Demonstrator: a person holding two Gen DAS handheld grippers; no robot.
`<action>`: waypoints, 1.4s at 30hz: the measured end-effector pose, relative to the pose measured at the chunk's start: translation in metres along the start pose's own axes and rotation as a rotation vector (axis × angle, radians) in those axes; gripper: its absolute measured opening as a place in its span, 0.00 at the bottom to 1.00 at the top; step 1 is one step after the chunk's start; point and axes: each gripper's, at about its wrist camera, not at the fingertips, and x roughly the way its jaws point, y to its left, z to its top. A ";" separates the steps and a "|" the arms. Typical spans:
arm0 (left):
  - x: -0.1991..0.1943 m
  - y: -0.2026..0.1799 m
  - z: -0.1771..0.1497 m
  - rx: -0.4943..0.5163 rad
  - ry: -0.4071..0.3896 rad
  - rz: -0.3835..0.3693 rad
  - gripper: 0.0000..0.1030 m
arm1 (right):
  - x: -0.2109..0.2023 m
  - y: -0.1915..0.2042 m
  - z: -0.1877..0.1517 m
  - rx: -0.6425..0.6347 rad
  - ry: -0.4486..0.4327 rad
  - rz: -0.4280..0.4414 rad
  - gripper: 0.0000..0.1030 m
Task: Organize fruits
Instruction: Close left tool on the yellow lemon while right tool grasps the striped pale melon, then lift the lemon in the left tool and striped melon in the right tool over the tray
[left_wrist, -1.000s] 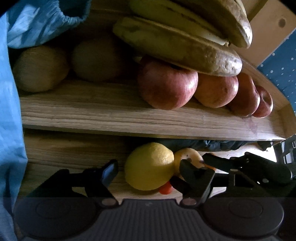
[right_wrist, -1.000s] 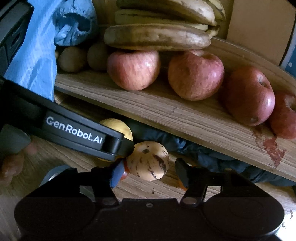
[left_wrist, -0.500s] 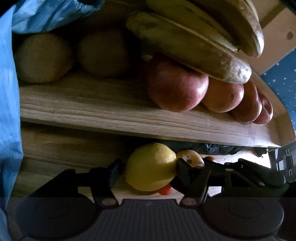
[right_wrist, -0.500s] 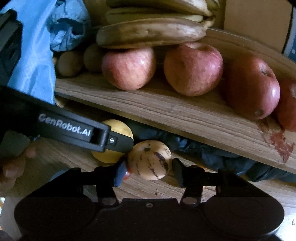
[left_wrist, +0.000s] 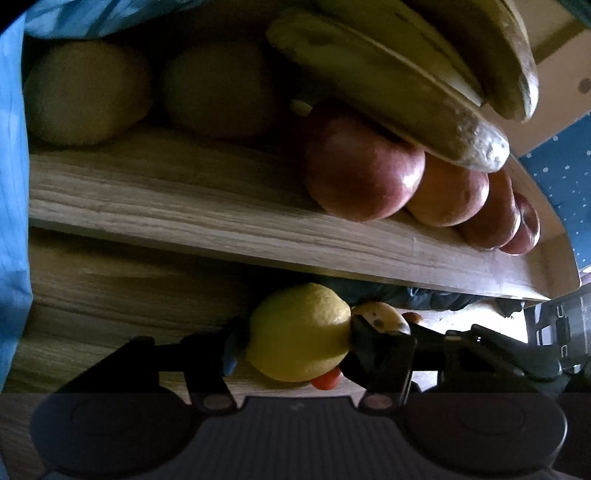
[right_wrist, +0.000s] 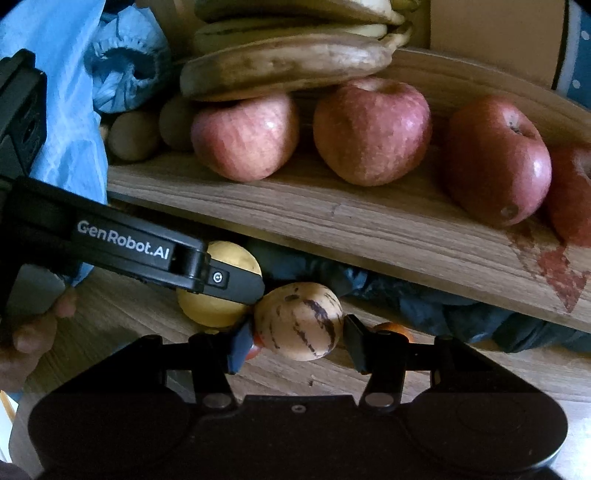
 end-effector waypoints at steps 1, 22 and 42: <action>0.000 -0.002 -0.001 -0.001 -0.003 0.003 0.62 | -0.001 0.001 -0.001 -0.001 -0.003 -0.002 0.53; -0.022 -0.026 -0.023 0.027 -0.059 0.003 0.62 | -0.051 0.005 -0.031 0.018 -0.068 -0.016 0.53; -0.065 0.000 -0.095 0.014 -0.045 0.054 0.62 | -0.072 0.050 -0.074 -0.087 -0.019 0.093 0.53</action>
